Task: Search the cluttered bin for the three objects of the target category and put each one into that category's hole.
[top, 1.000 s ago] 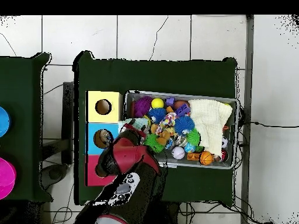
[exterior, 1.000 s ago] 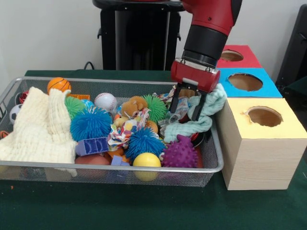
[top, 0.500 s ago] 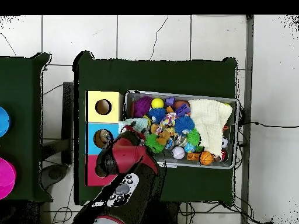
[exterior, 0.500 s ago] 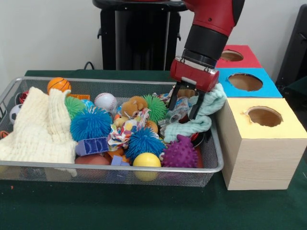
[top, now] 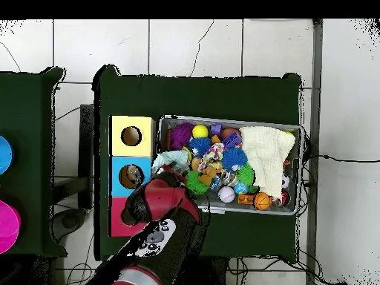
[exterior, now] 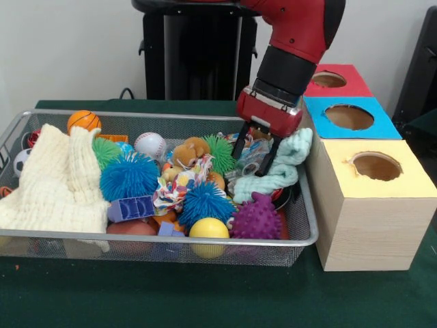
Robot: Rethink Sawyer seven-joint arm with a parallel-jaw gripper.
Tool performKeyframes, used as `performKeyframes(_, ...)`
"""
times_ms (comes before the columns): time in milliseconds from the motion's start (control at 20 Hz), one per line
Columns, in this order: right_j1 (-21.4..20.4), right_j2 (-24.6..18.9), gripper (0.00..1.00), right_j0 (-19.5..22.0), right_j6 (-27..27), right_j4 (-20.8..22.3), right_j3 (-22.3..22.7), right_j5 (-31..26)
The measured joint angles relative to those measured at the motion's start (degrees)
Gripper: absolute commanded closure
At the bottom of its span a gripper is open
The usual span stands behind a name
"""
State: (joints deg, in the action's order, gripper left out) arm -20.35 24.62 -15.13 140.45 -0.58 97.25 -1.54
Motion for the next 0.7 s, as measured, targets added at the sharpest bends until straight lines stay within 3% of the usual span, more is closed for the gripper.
performKeyframes(350,-0.1,-4.4,0.00,4.7,0.0,-2.2,2.1,-0.2)
performKeyframes(700,-2.3,-6.8,0.00,6.2,0.0,-5.5,4.0,-3.4)
